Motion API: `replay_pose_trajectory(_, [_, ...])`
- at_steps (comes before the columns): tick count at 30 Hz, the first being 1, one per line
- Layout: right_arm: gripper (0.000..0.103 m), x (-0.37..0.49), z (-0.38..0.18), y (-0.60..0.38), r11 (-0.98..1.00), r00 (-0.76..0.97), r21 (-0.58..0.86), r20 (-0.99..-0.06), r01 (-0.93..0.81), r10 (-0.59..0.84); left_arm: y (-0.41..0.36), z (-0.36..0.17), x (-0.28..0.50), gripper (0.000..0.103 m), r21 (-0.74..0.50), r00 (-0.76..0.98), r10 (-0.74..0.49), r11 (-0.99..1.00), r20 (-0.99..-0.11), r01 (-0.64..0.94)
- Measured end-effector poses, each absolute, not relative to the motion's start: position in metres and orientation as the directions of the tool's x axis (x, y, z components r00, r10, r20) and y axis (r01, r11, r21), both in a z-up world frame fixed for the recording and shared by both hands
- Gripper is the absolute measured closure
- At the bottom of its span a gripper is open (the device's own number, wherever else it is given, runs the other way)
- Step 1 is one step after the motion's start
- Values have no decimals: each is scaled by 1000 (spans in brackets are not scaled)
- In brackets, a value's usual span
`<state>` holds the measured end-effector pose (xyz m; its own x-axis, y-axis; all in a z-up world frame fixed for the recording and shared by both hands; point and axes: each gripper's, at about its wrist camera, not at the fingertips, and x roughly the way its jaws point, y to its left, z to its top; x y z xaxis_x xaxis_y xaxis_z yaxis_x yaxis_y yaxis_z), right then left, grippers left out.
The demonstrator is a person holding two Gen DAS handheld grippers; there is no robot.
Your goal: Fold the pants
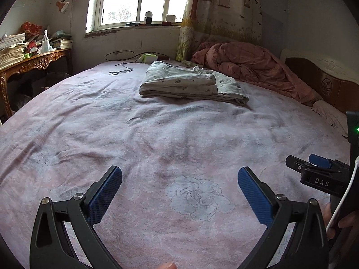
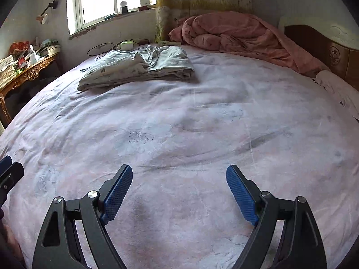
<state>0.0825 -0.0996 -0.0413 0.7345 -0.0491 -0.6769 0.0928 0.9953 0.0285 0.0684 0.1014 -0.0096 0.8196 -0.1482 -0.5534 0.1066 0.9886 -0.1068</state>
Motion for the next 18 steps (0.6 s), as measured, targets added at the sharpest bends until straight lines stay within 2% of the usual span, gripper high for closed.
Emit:
replay_pose_trajectory(13, [16, 75, -34, -91, 995, 755, -4, -651, 100, -78, 102, -10, 72, 1, -108, 804, -146, 989, -577, 102])
replay_pose_trajectory(16, [8, 74, -34, -90, 995, 754, 1, -652, 101, -76, 103, -11, 73, 1, -110, 800, -146, 989, -581, 101])
replay_pose_trajectory(18, [7, 74, -34, -90, 995, 756, 1, -650, 101, -76, 103, -11, 74, 1, -110, 797, -148, 989, -585, 102])
